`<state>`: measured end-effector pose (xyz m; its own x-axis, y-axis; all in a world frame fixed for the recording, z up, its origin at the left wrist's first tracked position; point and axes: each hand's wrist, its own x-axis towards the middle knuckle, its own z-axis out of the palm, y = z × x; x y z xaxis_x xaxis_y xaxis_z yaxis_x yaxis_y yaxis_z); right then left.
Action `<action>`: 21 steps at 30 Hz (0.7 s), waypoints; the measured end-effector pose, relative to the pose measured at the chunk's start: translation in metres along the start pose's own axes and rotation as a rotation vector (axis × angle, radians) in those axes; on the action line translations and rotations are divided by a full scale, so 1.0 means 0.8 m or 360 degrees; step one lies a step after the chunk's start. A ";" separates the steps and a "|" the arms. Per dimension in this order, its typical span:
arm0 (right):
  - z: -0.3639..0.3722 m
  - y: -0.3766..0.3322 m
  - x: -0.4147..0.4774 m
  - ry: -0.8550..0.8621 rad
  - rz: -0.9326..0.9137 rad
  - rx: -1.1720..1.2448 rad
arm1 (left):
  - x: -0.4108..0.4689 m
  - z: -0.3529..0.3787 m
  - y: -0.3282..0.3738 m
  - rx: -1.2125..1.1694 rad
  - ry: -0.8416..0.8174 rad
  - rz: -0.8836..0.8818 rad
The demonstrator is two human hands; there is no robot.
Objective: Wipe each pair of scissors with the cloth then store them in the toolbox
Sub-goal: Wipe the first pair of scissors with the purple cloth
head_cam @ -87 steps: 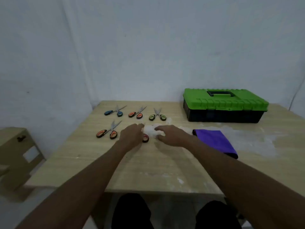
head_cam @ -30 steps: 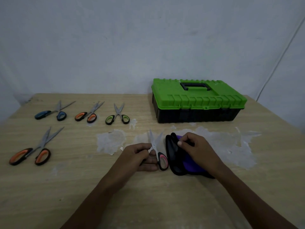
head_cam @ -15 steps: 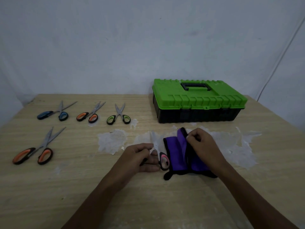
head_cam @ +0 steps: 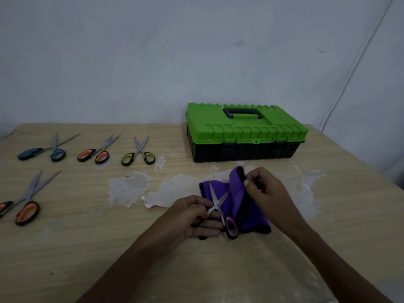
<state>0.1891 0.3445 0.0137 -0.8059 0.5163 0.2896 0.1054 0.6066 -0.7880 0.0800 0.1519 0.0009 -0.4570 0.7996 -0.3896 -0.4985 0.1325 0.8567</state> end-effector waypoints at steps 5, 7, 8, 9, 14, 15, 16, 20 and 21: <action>0.043 0.000 -0.022 -0.0440 -0.0335 -0.0566 | 0.004 0.003 -0.006 -0.0058 0.0053 0.0016; 0.047 0.002 -0.030 -0.0450 -0.0452 -0.0720 | 0.005 0.002 -0.010 -0.0078 0.0061 0.0026; 0.045 0.004 -0.032 -0.0459 -0.0477 -0.0764 | 0.005 0.002 -0.011 -0.0080 0.0062 0.0027; 0.041 0.007 -0.031 -0.0462 -0.0498 -0.0802 | 0.005 0.002 -0.012 -0.0081 0.0063 0.0029; 0.021 0.026 0.000 -0.0309 -0.0381 -0.0909 | 0.007 0.003 -0.014 -0.0138 0.0141 0.0029; 0.024 0.024 0.000 -0.0292 -0.0374 -0.0891 | 0.007 0.003 -0.014 -0.0157 0.0147 0.0029; 0.029 0.018 -0.005 -0.0318 -0.0370 -0.0847 | 0.008 0.003 -0.014 -0.0166 0.0145 0.0029; 0.032 0.006 -0.029 -0.0501 -0.0363 -0.0675 | 0.007 0.005 -0.014 -0.0116 0.0124 0.0037; 0.027 0.013 -0.022 -0.0487 -0.0343 -0.0704 | 0.007 0.005 -0.015 -0.0114 0.0130 0.0040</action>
<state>0.1922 0.3287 -0.0114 -0.9611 0.1945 0.1961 0.1005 0.9076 -0.4077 0.0866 0.1572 -0.0098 -0.5271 0.7515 -0.3968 -0.5359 0.0684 0.8415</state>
